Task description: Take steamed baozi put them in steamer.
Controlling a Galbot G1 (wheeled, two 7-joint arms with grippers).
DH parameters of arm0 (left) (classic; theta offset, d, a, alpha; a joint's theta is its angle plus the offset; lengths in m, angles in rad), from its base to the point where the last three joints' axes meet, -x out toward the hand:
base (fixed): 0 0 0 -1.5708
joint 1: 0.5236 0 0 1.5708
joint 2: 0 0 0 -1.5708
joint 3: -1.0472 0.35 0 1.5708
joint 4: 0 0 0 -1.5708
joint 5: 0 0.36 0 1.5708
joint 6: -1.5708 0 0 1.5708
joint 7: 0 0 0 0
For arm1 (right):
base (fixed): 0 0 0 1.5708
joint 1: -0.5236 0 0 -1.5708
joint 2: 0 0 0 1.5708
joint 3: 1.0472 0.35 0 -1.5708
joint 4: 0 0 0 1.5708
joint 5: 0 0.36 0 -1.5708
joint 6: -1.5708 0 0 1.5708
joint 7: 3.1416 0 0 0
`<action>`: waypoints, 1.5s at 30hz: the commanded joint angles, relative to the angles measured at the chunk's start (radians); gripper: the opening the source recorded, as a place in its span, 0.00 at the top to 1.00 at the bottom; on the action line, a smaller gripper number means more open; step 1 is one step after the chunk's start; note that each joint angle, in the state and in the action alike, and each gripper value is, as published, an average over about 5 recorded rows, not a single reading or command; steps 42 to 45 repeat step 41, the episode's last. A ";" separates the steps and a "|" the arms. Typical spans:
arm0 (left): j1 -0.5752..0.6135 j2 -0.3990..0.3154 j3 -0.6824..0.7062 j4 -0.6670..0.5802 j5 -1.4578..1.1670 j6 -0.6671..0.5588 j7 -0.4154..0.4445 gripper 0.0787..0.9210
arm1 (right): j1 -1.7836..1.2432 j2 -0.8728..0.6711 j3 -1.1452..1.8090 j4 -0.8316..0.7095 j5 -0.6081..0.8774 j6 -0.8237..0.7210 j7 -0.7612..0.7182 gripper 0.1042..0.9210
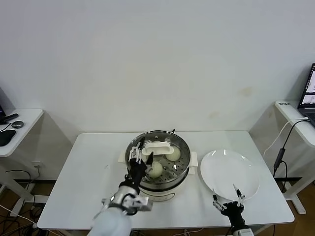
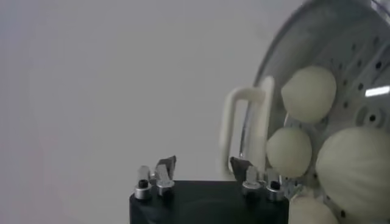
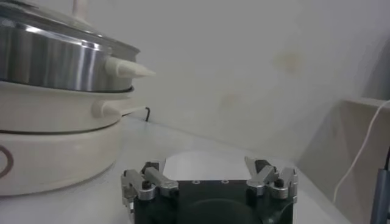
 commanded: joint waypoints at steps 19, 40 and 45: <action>0.834 -0.193 -0.504 -0.021 -1.145 -0.656 -0.236 0.12 | -0.180 -0.191 -0.109 0.164 0.285 -0.087 -0.037 0.12; 0.814 -0.194 -0.513 0.072 -1.136 -0.689 -0.174 0.12 | -0.196 -0.178 -0.129 0.154 0.293 -0.080 -0.027 0.12; 0.813 -0.194 -0.513 0.072 -1.136 -0.688 -0.174 0.12 | -0.196 -0.178 -0.129 0.153 0.293 -0.079 -0.027 0.12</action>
